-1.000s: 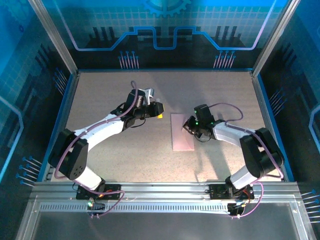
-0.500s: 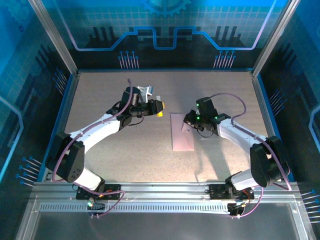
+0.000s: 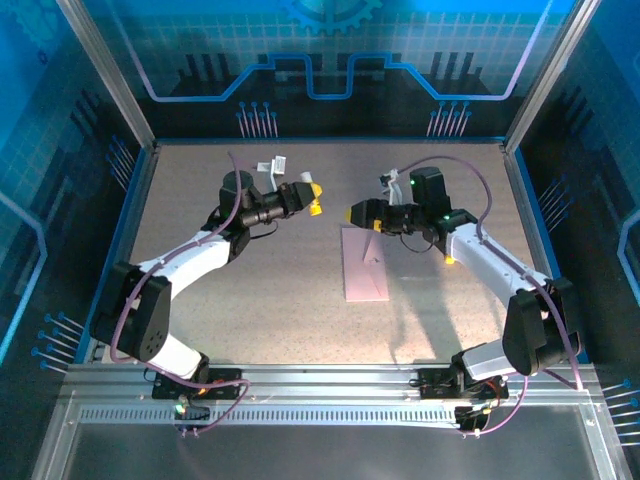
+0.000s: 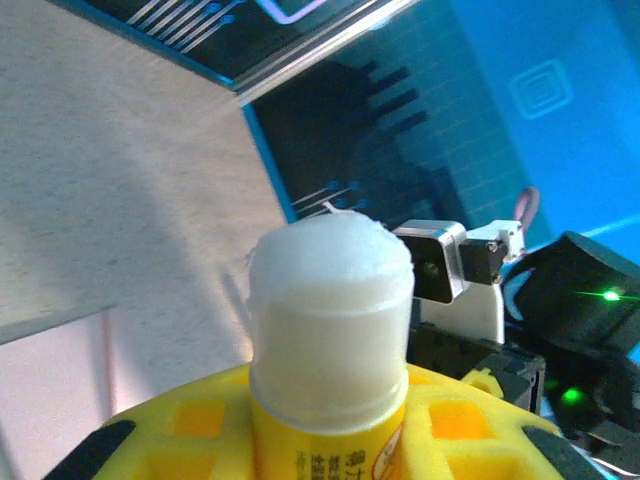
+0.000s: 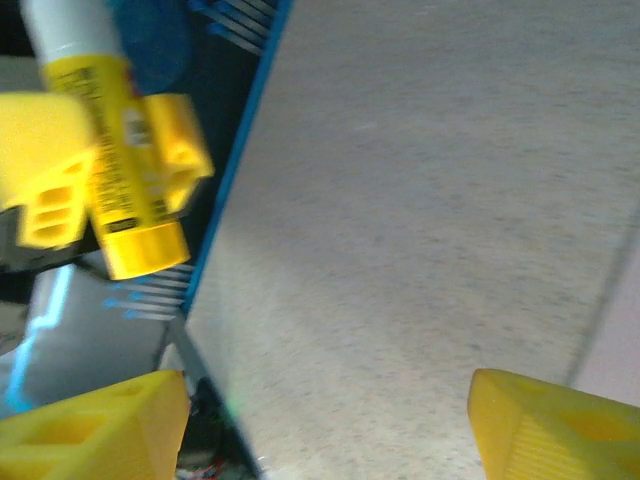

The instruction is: Place the letter into the envelope and seal it

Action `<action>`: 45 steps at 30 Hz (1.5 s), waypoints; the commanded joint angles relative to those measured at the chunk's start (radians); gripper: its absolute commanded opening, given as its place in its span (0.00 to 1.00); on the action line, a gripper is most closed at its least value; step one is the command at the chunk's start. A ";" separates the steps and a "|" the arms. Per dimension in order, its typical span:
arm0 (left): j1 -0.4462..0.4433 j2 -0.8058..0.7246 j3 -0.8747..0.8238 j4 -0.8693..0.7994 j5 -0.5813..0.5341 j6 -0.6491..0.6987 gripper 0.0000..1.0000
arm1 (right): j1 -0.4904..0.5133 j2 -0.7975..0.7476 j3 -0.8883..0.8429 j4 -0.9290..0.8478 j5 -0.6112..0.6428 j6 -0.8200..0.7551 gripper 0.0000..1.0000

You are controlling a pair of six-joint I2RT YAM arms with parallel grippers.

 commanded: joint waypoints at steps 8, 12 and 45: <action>0.003 0.038 -0.002 0.247 0.094 -0.152 0.01 | 0.058 0.022 0.109 0.138 -0.219 0.037 0.68; 0.003 0.031 -0.004 0.248 0.092 -0.156 0.01 | 0.089 0.059 0.130 0.182 -0.228 0.074 0.65; -0.002 0.008 -0.005 0.269 0.087 -0.188 0.01 | 0.148 0.145 0.184 0.177 -0.169 0.093 0.52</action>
